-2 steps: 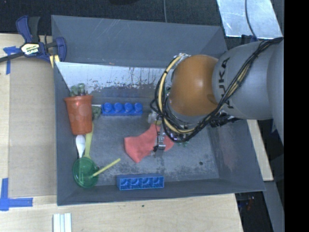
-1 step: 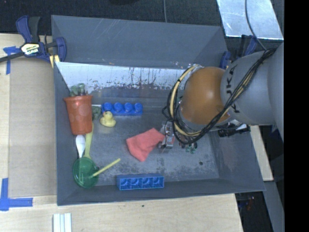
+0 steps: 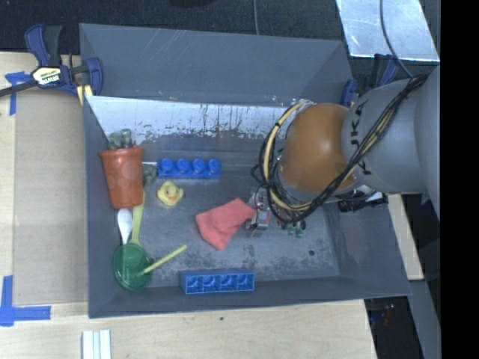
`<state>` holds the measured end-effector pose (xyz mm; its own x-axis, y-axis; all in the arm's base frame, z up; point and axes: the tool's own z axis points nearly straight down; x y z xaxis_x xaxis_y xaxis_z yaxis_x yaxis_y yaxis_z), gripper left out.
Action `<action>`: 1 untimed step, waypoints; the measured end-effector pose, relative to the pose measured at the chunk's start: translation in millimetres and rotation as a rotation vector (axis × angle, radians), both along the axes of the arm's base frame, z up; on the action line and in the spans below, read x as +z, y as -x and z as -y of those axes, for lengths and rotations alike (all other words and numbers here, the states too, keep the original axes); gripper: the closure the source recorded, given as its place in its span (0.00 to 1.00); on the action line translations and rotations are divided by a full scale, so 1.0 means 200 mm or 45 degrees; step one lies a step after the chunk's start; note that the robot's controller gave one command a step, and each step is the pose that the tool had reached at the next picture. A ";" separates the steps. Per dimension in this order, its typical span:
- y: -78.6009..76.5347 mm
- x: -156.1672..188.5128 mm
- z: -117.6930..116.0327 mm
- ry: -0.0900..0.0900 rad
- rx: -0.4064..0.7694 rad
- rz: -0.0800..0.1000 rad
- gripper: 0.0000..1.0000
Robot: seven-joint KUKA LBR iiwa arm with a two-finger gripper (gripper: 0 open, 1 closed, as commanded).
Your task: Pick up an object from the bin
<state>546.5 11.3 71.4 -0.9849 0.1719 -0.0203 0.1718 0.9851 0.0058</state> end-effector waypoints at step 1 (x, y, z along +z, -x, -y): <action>0.11 0.27 0.04 -0.001 -0.026 -0.009 1.00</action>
Offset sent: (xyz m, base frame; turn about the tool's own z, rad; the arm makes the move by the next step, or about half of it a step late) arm 0.0002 -0.0025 0.1636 -0.0097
